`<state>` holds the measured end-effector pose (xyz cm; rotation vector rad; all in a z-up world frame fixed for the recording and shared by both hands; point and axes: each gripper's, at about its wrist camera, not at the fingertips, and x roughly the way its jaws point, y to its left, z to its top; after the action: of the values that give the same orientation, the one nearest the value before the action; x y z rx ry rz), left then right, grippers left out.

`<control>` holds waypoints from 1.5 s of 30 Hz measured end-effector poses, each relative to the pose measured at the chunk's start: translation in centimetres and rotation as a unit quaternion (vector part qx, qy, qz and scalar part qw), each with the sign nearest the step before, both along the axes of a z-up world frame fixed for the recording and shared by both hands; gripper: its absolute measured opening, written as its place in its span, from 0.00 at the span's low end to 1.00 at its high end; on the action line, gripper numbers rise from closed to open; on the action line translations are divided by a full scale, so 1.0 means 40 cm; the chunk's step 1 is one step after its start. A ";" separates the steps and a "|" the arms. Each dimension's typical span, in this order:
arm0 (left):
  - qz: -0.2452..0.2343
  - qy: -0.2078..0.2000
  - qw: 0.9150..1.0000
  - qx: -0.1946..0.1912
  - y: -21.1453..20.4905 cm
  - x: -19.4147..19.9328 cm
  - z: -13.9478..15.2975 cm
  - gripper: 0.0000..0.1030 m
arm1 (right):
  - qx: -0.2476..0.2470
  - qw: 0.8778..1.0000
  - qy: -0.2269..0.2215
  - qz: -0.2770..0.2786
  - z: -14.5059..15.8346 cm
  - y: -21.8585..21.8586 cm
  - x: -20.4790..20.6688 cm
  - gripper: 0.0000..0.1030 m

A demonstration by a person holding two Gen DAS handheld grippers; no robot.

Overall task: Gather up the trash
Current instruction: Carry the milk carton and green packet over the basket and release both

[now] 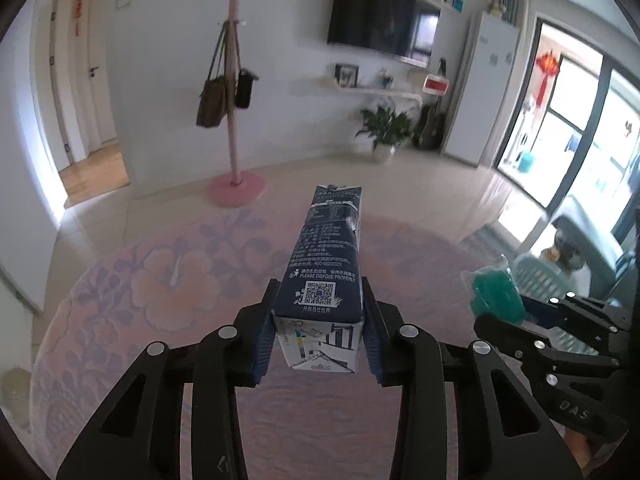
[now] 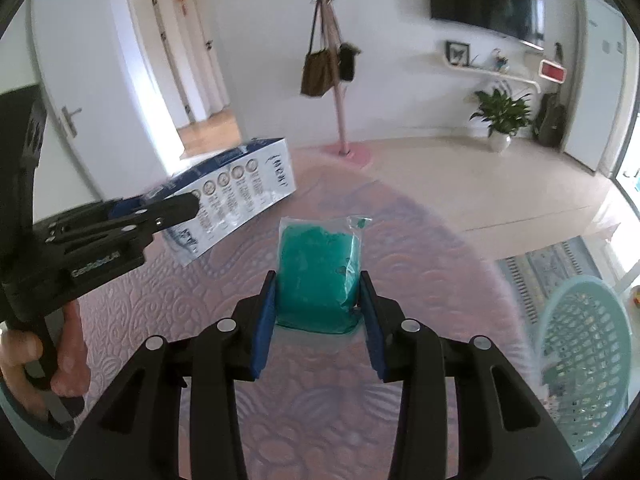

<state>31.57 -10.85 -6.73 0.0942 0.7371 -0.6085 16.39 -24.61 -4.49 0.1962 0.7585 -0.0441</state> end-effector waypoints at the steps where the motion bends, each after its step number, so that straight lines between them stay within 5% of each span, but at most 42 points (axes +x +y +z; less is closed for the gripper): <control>1: -0.002 -0.006 1.000 -0.006 -0.009 -0.016 0.014 0.35 | 0.000 1.000 -0.008 -0.007 0.014 -0.020 -0.017 0.35; 9: -0.048 -0.060 0.996 -0.047 -0.153 -0.151 0.144 0.35 | -0.009 0.995 -0.062 -0.080 0.118 -0.190 -0.153 0.35; 17: -0.110 -0.069 0.988 -0.078 -0.363 -0.261 0.186 0.35 | -0.056 0.976 -0.090 -0.192 0.171 -0.398 -0.291 0.35; 25: -0.161 -0.025 0.984 -0.071 -0.560 -0.297 0.101 0.35 | -0.034 0.958 -0.054 -0.280 0.103 -0.599 -0.367 0.35; 38: -0.201 0.069 0.977 -0.022 -0.727 -0.284 -0.092 0.36 | 0.063 0.944 0.030 -0.321 -0.107 -0.754 -0.408 0.38; 42: -0.204 0.075 0.976 -0.016 -0.730 -0.287 -0.108 0.51 | 0.073 0.942 0.032 -0.326 -0.114 -0.757 -0.416 0.61; 45: -0.199 0.071 0.977 -0.026 -0.704 -0.297 -0.095 0.57 | 0.066 0.944 0.028 -0.321 -0.101 -0.746 -0.425 0.61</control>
<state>19.67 -39.00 -10.54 0.1527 0.8480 -1.0255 -0.63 -54.44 -8.53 0.5680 0.7274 -0.6226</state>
